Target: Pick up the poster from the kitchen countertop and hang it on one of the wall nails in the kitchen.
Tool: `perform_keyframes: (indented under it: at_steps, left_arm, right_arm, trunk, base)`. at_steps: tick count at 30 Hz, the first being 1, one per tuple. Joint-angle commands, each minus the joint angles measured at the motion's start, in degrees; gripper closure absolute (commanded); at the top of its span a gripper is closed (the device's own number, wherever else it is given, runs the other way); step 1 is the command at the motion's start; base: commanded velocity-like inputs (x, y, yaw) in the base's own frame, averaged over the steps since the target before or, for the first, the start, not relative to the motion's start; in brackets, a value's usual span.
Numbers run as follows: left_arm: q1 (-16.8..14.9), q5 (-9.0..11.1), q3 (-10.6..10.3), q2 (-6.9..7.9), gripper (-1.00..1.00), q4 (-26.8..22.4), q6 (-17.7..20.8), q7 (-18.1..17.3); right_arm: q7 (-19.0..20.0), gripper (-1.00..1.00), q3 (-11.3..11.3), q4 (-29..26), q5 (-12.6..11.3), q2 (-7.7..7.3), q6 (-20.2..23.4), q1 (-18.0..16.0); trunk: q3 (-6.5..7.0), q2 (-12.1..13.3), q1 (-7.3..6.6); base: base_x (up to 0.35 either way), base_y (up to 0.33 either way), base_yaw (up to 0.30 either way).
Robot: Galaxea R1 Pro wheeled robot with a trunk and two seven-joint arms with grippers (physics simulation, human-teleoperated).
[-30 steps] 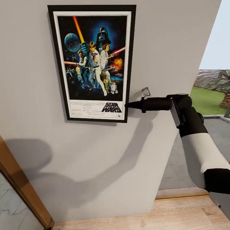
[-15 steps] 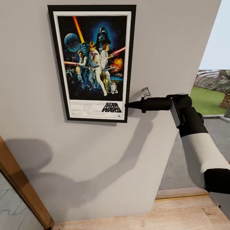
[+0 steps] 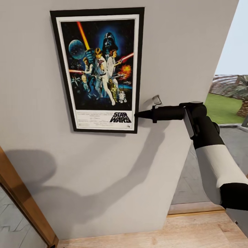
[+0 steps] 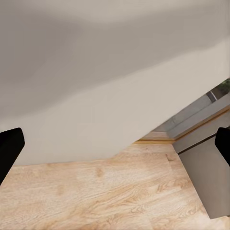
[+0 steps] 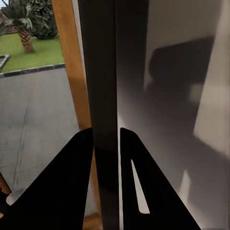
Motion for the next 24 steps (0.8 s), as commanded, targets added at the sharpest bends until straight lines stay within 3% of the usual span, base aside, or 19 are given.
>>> perform_keyframes:
  at_steps: [1, 24]
  left_arm:
    - [0.0, 0.3, -0.2, 0.01, -1.00, 0.0, -0.3, -0.1]
    - [-0.1, 0.3, -0.2, 0.01, -1.00, 0.0, -0.3, -0.1]
  right_arm:
    - [0.2, 1.00, 0.1, -0.2, 0.0, -0.05, 0.6, 0.0]
    - [0.2, 1.00, 0.1, -0.5, 0.0, -0.05, 0.1, 1.9]
  trunk:
    - [-0.14, -0.1, 0.04]
    - [-0.14, -0.1, 0.04]
  base:
    - [0.000, 0.000, 0.000]
    - [0.000, 0.000, 0.000]
